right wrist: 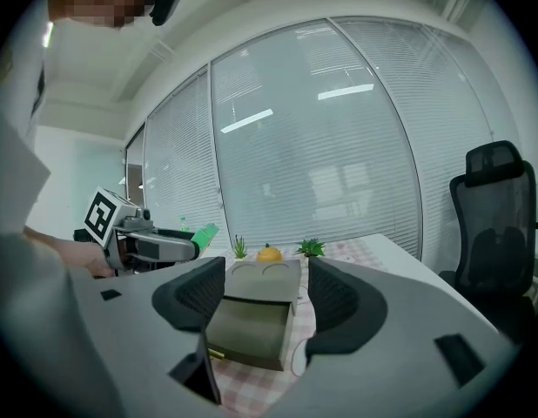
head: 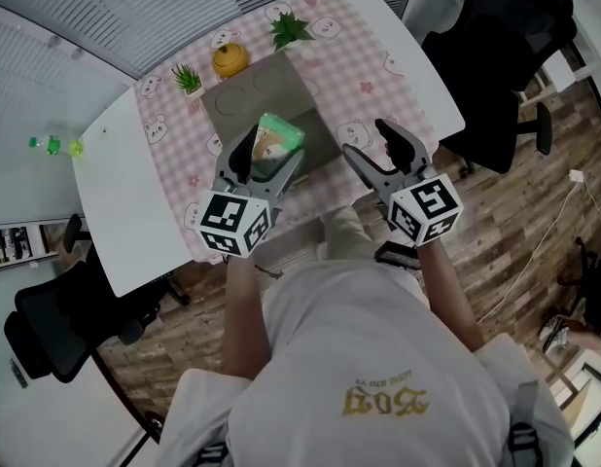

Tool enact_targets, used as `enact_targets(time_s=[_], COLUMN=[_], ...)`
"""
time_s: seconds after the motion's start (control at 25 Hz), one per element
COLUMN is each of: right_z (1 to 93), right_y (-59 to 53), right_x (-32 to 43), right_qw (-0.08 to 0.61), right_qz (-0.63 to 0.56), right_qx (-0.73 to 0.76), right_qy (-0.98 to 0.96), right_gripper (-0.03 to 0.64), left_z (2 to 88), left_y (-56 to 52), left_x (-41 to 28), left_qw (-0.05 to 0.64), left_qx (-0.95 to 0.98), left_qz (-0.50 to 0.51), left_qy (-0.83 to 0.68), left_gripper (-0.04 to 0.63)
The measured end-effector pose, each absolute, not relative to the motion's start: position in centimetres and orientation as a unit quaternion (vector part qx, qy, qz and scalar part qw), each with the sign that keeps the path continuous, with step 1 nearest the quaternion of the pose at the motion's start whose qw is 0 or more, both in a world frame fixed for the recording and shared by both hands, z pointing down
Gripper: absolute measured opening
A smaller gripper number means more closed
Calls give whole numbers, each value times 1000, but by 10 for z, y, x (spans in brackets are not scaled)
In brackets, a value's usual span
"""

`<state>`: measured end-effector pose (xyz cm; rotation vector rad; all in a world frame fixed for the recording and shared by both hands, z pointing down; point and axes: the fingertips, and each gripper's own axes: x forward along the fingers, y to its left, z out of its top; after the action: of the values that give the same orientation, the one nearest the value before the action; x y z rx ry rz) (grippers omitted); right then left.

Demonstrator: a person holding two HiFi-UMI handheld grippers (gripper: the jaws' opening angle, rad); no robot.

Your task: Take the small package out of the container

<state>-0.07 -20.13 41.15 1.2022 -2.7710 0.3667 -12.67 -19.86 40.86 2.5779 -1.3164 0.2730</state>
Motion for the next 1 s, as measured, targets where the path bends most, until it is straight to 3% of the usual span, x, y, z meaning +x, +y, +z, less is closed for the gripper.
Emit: enact_targets(time_s=[0.4, 0.6, 0.68, 0.76, 1.0], right_z=[383, 370, 367, 365, 363], right_y=[-185, -175, -173, -171, -159], right_x=[10, 18, 22, 24, 21], right_qw=[16, 3, 6, 6, 0], right_qz=[89, 75, 68, 64, 65], right_qx=[415, 430, 442, 447, 445], right_qy=[-905, -900, -894, -892, -893], right_gripper=[236, 151, 51, 14, 14], left_z=[374, 368, 366, 364, 364], left_y=[-174, -160, -155, -150, -138], left_x=[-129, -135, -136, -137, -144], left_qw=[99, 105, 108, 107, 107], left_qx=[876, 872, 871, 870, 865], left_qz=[39, 16, 8, 3, -6], left_qy=[-470, -478, -480, -481, -489], left_gripper=[362, 362, 362, 362, 362])
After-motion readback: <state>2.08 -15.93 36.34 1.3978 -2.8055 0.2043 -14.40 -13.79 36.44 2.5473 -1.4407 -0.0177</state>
